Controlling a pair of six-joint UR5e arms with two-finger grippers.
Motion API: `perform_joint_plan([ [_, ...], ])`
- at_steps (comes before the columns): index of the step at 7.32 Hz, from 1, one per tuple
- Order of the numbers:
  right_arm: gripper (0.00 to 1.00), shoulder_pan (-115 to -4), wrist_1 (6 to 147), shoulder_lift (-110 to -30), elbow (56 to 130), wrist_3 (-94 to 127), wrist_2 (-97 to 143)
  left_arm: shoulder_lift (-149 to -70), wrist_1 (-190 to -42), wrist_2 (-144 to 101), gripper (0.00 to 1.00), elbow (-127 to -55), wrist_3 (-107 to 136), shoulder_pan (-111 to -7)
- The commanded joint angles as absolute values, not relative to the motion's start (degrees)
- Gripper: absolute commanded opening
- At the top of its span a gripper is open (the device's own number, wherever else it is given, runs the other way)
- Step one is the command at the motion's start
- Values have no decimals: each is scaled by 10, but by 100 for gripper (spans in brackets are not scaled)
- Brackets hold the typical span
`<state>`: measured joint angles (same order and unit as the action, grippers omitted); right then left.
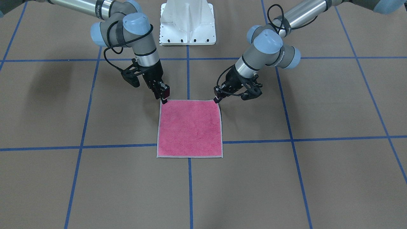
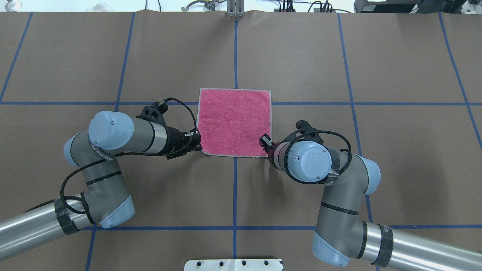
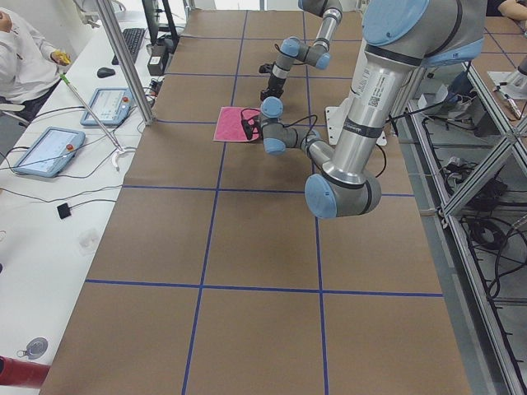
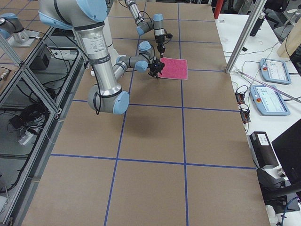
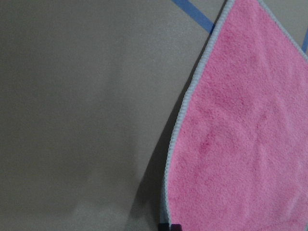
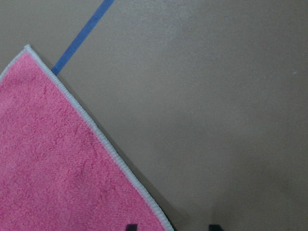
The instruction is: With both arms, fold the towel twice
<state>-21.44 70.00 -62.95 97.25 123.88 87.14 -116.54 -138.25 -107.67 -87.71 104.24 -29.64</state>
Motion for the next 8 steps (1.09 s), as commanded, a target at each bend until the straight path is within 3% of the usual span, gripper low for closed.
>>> perform_joint_plan([
  [1,47,-214,700,-628,970,1239,871,-1165,-1383,-1077,0,-877,1042,-296],
  [5,46,-213,700,-628,969,1241,870,-1165,-1383,-1077,0,-877,1042,-296],
  [6,14,-213,700,-628,969,1244,870,-1165,-1383,-1077,0,-877,1042,-296],
  [7,0,-213,700,-628,969,1243,870,-1165,-1383,-1077,0,-877,1042,-296],
  [8,0,-213,700,-629,971,1241,871,-1165,-1383,-1077,0,-877,1042,-296],
])
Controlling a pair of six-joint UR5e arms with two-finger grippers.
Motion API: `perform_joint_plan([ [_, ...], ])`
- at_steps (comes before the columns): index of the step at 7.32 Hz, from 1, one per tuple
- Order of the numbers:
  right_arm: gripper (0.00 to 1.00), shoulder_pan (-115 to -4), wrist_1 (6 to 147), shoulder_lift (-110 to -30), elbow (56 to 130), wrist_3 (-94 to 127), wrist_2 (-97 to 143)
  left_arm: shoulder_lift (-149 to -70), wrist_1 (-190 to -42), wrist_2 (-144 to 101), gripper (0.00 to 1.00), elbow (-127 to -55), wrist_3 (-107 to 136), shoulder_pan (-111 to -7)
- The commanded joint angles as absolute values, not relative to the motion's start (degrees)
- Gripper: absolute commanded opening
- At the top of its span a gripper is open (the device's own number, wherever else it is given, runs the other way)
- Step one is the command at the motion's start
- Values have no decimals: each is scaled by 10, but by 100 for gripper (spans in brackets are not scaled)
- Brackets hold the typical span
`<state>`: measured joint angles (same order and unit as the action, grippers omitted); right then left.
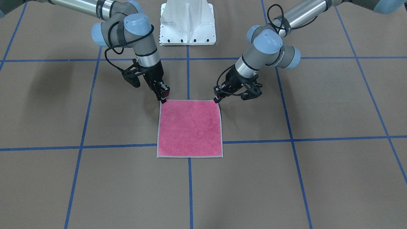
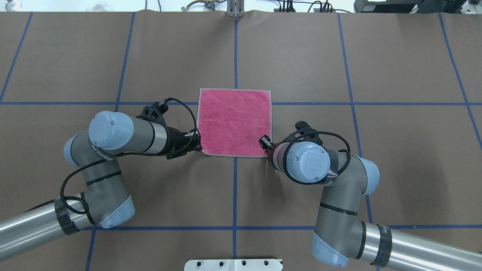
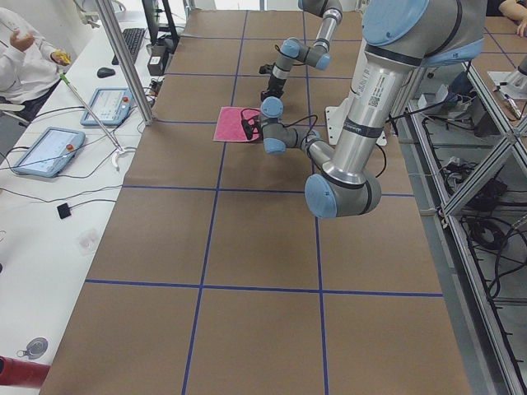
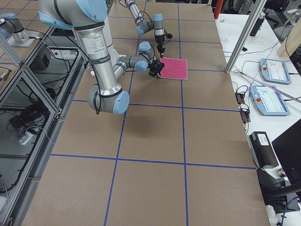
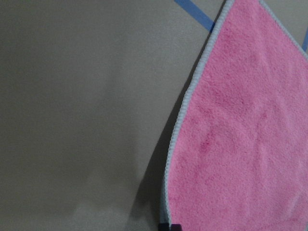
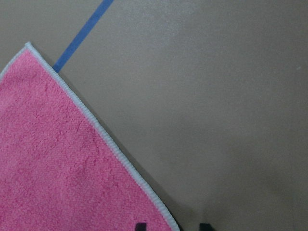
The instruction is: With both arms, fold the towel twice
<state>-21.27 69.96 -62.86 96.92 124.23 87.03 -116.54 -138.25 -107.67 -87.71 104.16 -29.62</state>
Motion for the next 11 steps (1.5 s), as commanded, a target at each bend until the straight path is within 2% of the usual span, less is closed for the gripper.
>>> perform_joint_plan([
  [1,0,-213,700,-632,973,1240,871,-1165,-1383,-1077,0,-877,1042,-296],
  [3,0,-216,700,-637,990,1239,872,-1165,-1383,-1077,0,-882,1042,-296],
  [8,0,-210,746,-678,1106,1239,874,-1128,-1380,-1083,0,-962,1043,-290],
  [11,0,-207,746,-673,1099,1238,875,-1134,-1375,-1082,0,-958,1044,-288],
])
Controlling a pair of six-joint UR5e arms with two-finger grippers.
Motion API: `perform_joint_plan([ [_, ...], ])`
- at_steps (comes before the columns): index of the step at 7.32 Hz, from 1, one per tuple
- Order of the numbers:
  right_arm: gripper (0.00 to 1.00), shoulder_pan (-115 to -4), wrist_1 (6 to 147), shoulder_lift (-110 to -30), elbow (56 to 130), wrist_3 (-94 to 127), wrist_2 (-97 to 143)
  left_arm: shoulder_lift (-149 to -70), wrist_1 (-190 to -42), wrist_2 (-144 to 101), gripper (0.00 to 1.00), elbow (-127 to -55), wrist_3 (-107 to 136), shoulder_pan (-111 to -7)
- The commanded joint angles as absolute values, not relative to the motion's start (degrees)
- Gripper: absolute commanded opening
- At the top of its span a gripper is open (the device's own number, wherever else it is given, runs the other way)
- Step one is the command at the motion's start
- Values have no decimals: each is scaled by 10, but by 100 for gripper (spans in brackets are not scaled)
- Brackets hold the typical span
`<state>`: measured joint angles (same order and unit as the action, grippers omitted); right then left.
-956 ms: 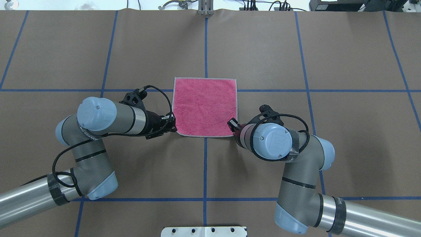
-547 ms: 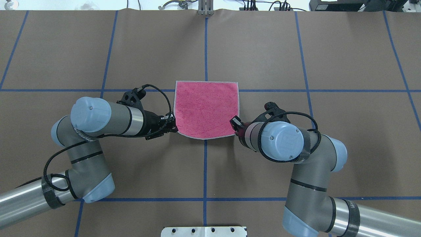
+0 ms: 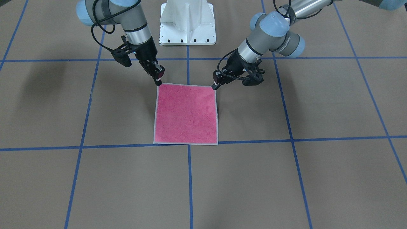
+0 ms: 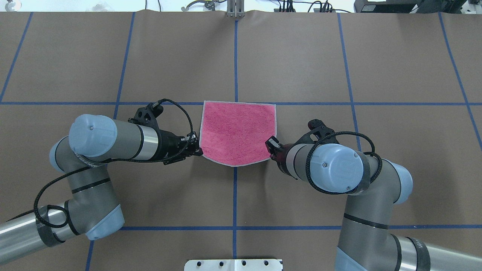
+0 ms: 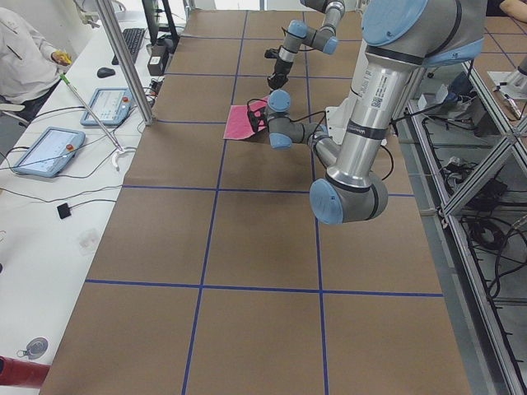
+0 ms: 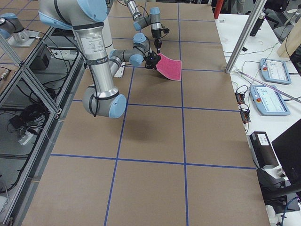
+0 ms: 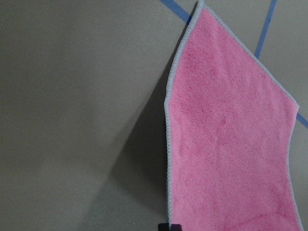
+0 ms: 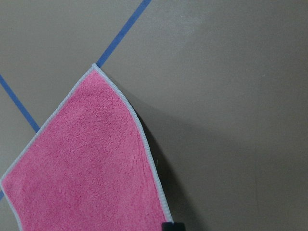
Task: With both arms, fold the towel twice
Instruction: 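Lift both held corners and fold them over toward the far edge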
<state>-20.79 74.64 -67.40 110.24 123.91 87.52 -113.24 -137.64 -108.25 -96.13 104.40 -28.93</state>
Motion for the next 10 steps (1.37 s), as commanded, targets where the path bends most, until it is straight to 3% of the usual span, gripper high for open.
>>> perform_joint_plan([
  [1,0,-213,746,-672,1096,1234,875,-1135,-1373,-1082,0,-957,1044,-288],
  [6,0,-243,747,-666,1080,1215,875,-1150,-1339,-1078,0,-954,1043,-313],
  [10,0,-264,746,-647,1057,1213,875,-1206,-1316,-1078,0,-905,1043,-337],
])
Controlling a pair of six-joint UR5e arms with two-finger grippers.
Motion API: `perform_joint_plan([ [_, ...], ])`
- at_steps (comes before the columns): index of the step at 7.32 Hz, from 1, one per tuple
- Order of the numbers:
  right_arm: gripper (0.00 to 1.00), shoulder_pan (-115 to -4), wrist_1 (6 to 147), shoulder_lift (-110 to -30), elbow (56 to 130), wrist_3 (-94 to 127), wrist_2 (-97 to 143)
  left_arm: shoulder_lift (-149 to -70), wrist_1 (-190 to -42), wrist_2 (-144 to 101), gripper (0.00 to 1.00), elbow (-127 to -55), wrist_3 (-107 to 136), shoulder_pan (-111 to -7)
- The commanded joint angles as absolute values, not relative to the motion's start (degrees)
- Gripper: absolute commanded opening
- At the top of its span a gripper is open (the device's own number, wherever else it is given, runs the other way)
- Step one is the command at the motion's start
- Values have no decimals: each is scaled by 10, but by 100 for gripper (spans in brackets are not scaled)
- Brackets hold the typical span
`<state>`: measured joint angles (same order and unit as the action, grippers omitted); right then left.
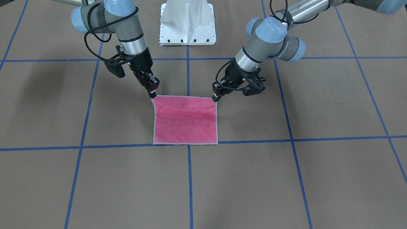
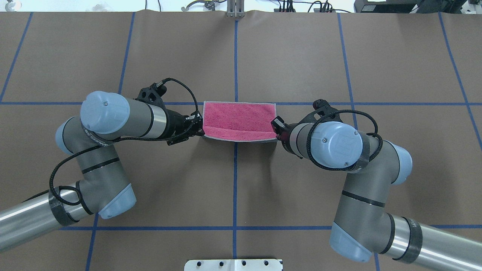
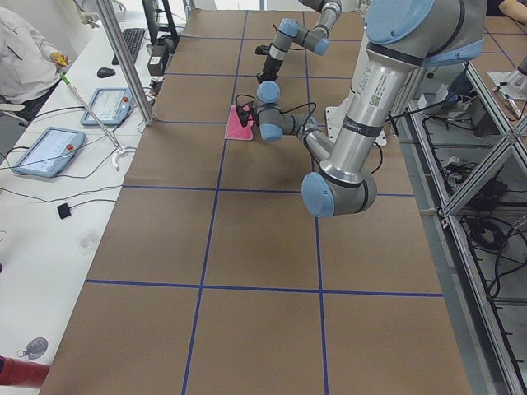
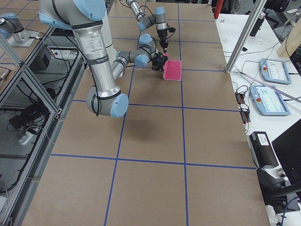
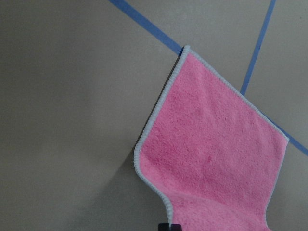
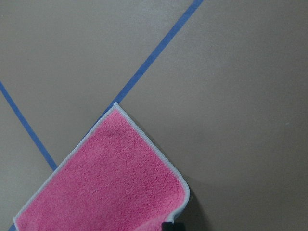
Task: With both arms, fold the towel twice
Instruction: 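Lift both held corners and fold them over toward the far edge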
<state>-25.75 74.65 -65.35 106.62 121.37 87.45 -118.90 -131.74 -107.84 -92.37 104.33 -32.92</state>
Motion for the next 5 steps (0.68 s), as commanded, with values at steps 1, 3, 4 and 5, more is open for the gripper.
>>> perform_joint_plan([
  [1,0,-269,745,-646,1055,1198,875,-1216,-1316,-1079,0,-890,1042,-343],
  [3,0,-279,744,-645,1046,1189,875,-1232,-1316,-1079,0,-870,1042,-349],
  [4,0,-283,744,-627,1028,1189,875,-1231,-1316,-1078,0,-866,1042,-351],
  [5,0,-284,744,-610,1008,1189,875,-1231,-1316,-1079,0,-863,1041,-352],
])
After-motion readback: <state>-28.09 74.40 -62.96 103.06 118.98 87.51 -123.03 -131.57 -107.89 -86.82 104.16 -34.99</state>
